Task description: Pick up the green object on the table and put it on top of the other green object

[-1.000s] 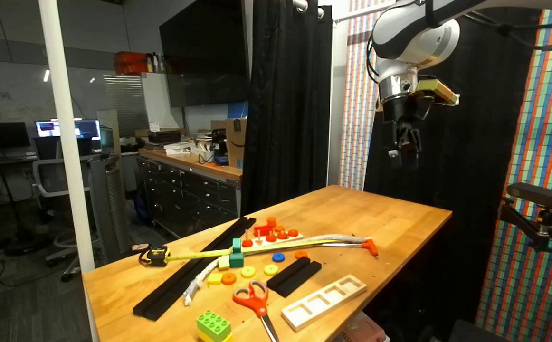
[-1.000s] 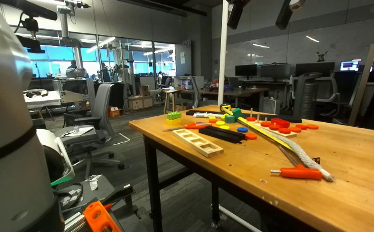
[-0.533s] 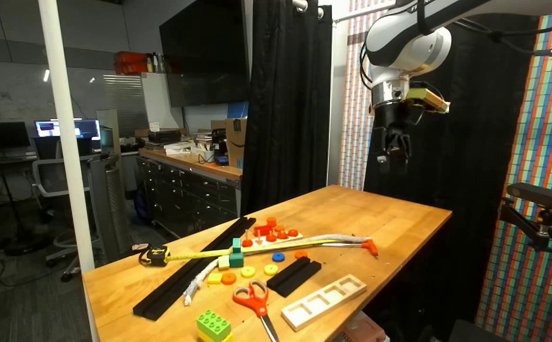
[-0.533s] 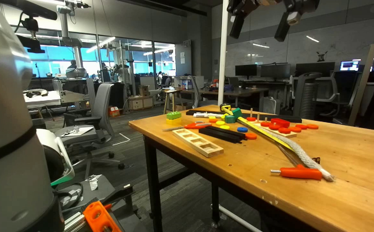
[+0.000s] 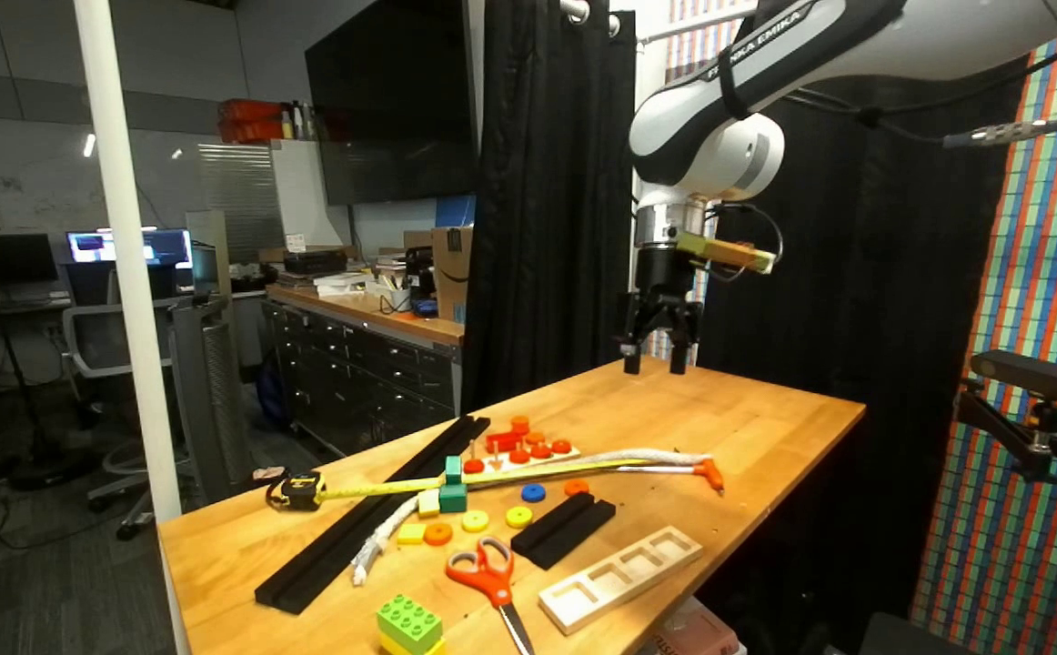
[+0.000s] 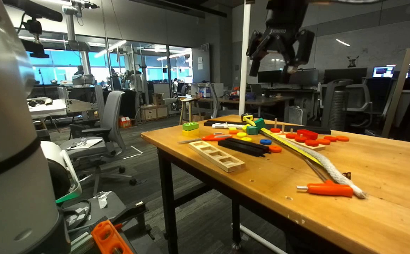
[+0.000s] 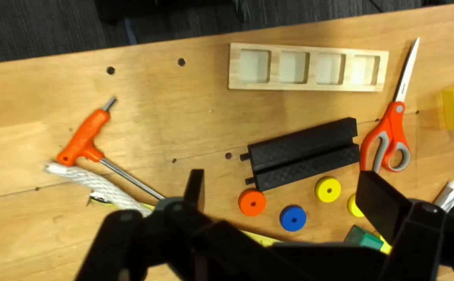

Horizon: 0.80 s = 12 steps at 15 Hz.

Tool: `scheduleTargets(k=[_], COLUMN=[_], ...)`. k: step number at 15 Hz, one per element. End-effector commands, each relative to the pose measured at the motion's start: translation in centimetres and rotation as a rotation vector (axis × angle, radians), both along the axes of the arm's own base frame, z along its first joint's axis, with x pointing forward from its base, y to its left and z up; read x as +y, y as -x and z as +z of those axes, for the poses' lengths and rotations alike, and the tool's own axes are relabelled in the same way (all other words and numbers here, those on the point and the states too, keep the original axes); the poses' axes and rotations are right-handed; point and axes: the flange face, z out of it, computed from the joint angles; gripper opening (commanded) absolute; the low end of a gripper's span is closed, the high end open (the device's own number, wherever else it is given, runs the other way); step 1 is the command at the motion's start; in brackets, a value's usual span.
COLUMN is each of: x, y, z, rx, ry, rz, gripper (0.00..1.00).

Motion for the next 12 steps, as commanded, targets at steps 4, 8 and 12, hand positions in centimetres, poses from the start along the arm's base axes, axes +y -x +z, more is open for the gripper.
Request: scheduleTargets(k=[4,8,12], x=[8.5,11.4,12.3], y=[-6.9,-10.2,-13.1], z=[-7.1,-10.6,-11.5], rx=[-0.025,-0.026,-0.064], ry=[0.002,0.004,0.006], rz=[-0.053,-0.054,-0.056], gripper=[1.0,1.0,1.0])
